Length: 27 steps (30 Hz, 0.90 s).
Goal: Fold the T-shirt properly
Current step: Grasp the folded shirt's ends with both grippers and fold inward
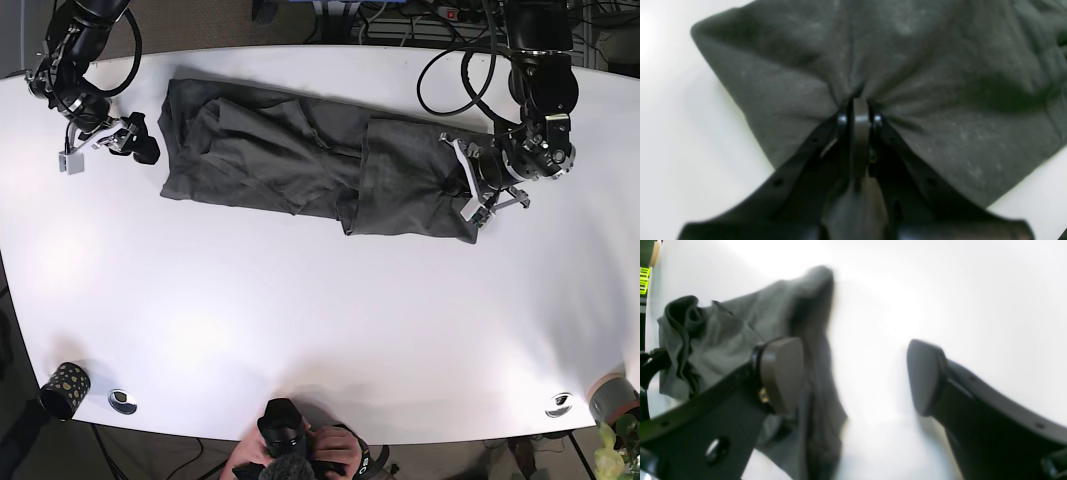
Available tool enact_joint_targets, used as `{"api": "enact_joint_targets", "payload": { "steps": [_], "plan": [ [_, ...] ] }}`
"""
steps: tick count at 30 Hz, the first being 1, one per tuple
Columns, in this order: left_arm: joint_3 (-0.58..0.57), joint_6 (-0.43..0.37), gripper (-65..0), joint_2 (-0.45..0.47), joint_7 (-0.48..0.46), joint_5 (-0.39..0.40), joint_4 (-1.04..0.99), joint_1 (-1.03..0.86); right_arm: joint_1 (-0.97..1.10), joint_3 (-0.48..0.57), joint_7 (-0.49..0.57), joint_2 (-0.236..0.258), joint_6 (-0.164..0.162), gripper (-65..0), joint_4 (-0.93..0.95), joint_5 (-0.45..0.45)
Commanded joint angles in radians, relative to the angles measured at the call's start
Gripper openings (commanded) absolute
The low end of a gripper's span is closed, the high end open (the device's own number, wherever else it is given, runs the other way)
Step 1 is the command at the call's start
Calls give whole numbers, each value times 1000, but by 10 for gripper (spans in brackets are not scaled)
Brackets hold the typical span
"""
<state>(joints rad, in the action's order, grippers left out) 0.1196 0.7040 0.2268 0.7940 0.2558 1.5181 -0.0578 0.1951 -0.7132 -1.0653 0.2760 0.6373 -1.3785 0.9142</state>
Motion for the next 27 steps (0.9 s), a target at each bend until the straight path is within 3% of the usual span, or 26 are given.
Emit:
{"api": "enact_joint_targets", "payload": {
  "steps": [1, 11, 22, 25, 27],
  "plan": [
    [2, -6, -647, 15, 26, -25, 5, 3, -7, 31, -2, -1, 9, -182, -19, 19],
    [2, -6, -647, 13, 26, -26, 5, 0, 22, 140, -3, -99, 3, -182, -88, 12],
    [2, -6, -647, 13, 25, -26, 5, -12, 10, 214, 4, -106, 0, -190, -91, 10],
    [2, -6, -647, 12, 25, -26, 5, -12, 10, 212, 6, -106, 0, -293, -91, 10],
    [1, -6, -647, 10, 26, -28, 5, -12, 1, 215, 26, -100, 0, -480, -91, 10]
  ]
}}
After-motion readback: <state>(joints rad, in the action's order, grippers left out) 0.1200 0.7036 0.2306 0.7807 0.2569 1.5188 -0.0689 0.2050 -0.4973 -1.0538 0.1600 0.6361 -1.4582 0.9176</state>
